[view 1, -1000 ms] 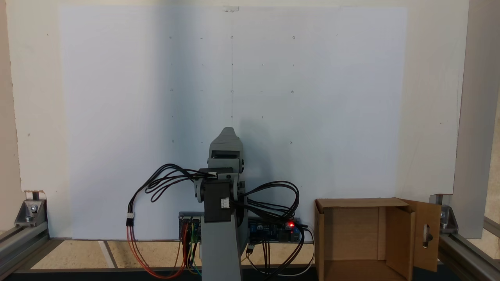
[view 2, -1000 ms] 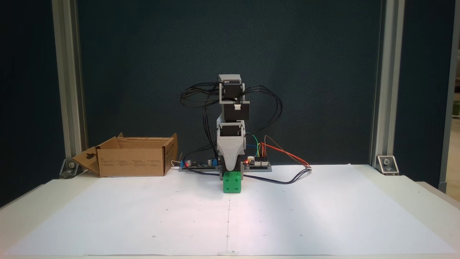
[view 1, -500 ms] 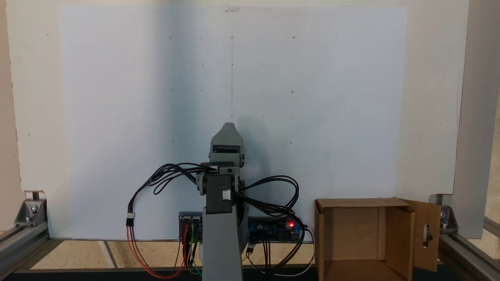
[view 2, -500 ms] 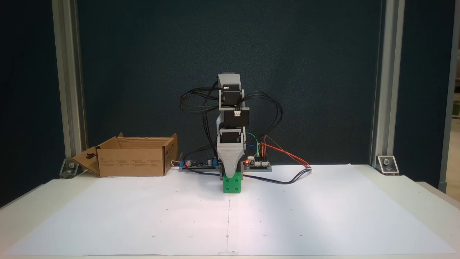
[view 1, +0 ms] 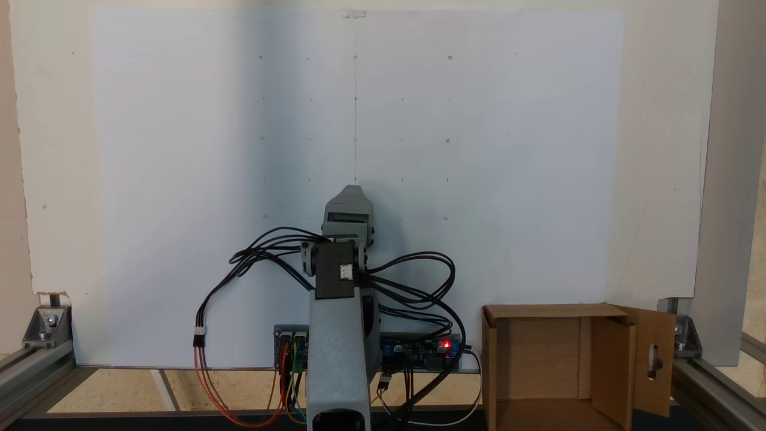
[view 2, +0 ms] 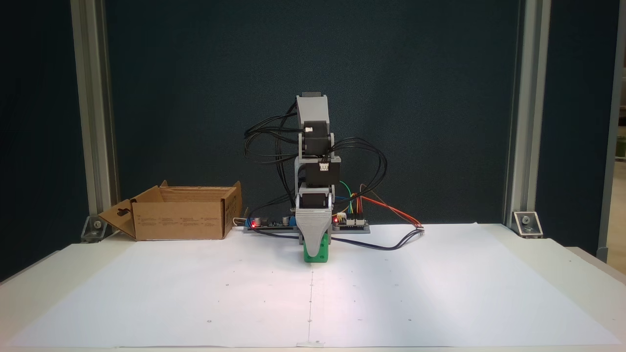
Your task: Grasp a green dice and put it in the bin.
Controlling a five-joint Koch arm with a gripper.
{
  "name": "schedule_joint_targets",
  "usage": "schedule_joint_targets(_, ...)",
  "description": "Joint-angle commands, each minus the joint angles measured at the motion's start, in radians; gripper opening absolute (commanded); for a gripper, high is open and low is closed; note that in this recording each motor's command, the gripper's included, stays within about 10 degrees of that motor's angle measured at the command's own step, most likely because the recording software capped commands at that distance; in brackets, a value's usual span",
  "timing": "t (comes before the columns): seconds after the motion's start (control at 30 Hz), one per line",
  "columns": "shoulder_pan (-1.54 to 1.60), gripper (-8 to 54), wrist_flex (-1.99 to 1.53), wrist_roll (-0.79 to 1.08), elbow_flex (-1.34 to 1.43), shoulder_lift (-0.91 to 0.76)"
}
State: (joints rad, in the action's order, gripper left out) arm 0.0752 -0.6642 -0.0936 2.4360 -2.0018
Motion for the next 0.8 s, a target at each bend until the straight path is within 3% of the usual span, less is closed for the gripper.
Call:
schedule_joint_targets(0.0,0.000,41.4,0.000,-0.043,-0.012,0.002)
schedule_joint_targets(0.7,-0.008,38.0,0.023,-0.049,-0.006,0.049)
schedule_joint_targets(0.77,-0.012,34.6,0.025,-0.049,-0.006,0.049)
